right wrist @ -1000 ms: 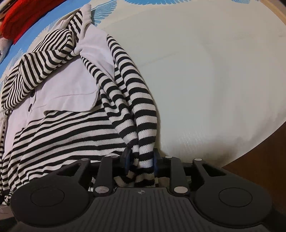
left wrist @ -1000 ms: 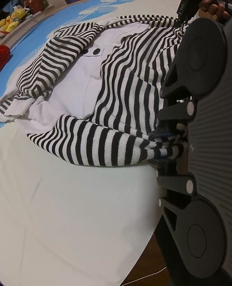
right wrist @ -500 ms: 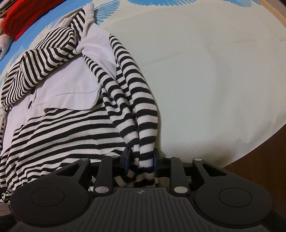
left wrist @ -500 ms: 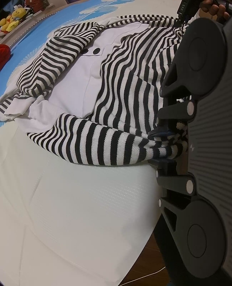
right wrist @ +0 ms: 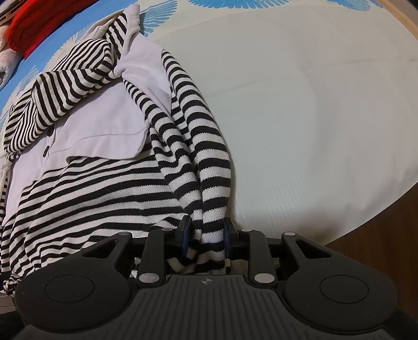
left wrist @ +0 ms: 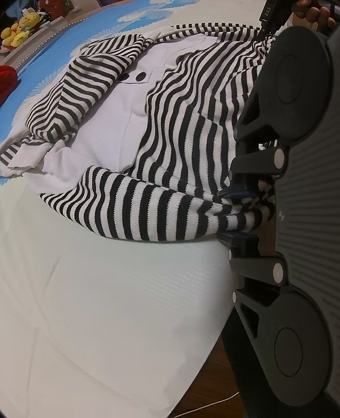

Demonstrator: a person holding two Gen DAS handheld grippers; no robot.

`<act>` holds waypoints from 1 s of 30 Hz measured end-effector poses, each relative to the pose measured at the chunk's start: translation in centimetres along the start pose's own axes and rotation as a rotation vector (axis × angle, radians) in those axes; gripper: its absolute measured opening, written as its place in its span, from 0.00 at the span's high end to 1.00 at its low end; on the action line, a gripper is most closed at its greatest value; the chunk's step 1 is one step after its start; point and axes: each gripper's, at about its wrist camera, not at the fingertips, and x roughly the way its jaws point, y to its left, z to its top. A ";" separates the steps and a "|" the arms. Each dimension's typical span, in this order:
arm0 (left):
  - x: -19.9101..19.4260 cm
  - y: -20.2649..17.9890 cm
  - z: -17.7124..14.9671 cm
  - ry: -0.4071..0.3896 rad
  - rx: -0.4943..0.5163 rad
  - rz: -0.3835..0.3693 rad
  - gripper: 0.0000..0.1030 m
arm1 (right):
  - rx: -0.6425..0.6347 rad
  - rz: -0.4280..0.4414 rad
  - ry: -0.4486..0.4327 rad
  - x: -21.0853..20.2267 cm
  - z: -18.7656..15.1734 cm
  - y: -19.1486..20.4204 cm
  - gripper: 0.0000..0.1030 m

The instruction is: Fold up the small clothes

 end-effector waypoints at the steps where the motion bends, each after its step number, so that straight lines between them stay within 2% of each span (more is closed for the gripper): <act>1: 0.0 0.0 -0.1 -0.003 0.003 0.000 0.73 | 0.001 0.001 0.000 0.0 0.0 0.0 0.74; 15: -0.5 0.1 -0.8 -0.061 -0.011 -0.009 0.75 | -0.011 0.013 0.001 -0.1 0.0 0.0 0.75; 17: -0.5 0.1 -0.8 -0.067 -0.016 -0.015 0.79 | -0.017 0.019 0.001 -0.2 0.1 0.0 0.77; 18: -0.5 0.1 -0.8 -0.072 -0.018 -0.019 0.85 | -0.018 0.024 -0.001 -0.2 0.1 0.0 0.82; 20: -0.9 0.1 -0.7 -0.097 -0.024 -0.028 0.89 | -0.017 0.040 -0.012 -0.5 0.1 -0.1 0.89; 22: -1.6 0.1 -0.8 -0.132 -0.024 -0.043 0.91 | -0.003 0.084 -0.059 -1.5 0.1 -0.3 0.93; 27: -4.8 -0.4 -1.7 -0.244 0.020 -0.104 0.93 | -0.005 0.238 -0.235 -5.8 0.3 -1.3 0.94; 30: -7.6 -0.2 -2.1 -0.303 0.028 -0.174 0.93 | -0.003 0.336 -0.275 -8.3 0.6 -3.0 0.94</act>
